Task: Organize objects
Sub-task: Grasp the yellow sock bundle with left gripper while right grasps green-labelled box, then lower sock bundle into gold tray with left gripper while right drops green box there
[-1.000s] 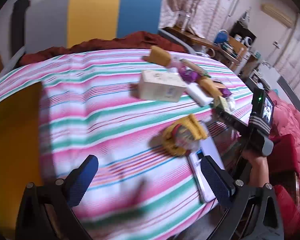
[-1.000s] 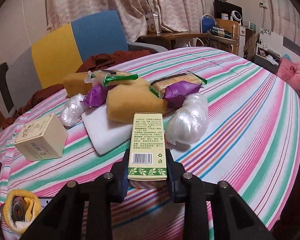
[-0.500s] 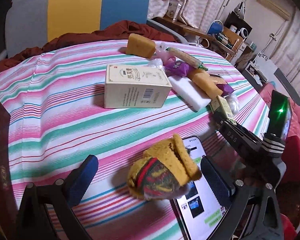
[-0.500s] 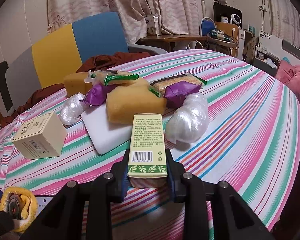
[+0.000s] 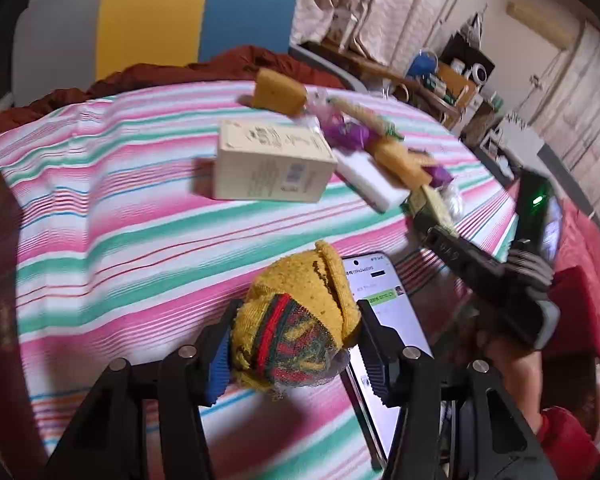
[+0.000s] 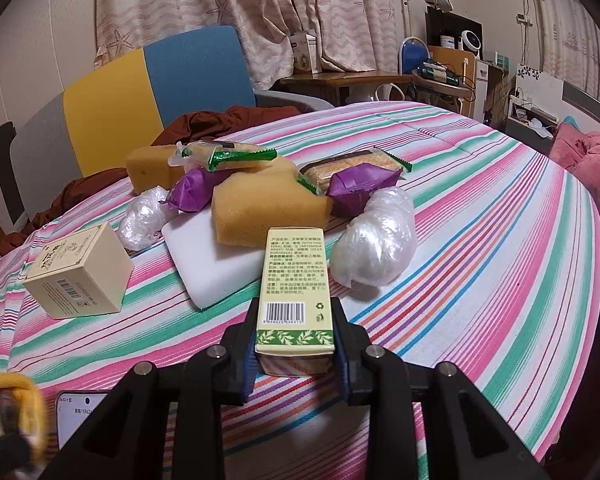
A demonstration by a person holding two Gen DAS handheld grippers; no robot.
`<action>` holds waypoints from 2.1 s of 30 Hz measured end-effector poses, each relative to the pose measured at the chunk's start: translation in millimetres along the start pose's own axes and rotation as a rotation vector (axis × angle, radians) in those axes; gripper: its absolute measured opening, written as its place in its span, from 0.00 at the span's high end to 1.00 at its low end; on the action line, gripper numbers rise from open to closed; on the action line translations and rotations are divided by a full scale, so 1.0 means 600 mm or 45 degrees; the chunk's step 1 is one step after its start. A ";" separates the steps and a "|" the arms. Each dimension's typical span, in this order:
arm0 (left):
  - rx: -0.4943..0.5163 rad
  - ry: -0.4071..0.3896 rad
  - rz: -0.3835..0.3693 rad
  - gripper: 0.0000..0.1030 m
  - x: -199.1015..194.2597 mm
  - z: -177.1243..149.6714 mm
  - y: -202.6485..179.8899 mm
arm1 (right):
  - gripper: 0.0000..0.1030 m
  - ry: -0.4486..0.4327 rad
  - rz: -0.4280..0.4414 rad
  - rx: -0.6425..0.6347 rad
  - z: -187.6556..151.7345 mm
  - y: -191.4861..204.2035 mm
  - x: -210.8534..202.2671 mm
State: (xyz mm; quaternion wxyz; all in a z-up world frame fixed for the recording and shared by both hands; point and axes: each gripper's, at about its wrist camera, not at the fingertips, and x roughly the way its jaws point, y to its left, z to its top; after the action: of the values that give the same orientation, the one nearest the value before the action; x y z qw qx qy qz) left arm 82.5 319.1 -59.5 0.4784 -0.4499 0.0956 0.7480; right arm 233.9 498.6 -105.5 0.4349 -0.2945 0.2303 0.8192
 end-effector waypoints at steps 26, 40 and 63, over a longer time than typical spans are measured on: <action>-0.473 -0.228 0.378 0.46 -0.253 -0.075 0.314 | 0.71 -0.114 0.158 0.060 0.042 0.015 -0.136; -0.661 -0.143 0.594 0.45 -0.275 -0.144 0.428 | 0.71 -0.057 0.613 -0.250 -0.004 0.239 -0.233; -0.820 -0.427 0.909 0.00 -0.411 -0.181 0.440 | 0.71 0.265 1.052 -0.752 -0.168 0.520 -0.271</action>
State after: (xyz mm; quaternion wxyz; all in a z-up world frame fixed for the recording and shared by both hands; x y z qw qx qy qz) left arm -32.1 -36.4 -9.5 0.0388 -0.3876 -0.0702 0.9183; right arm 70.4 180.0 -29.4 -0.0517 -0.3690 0.1284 0.9191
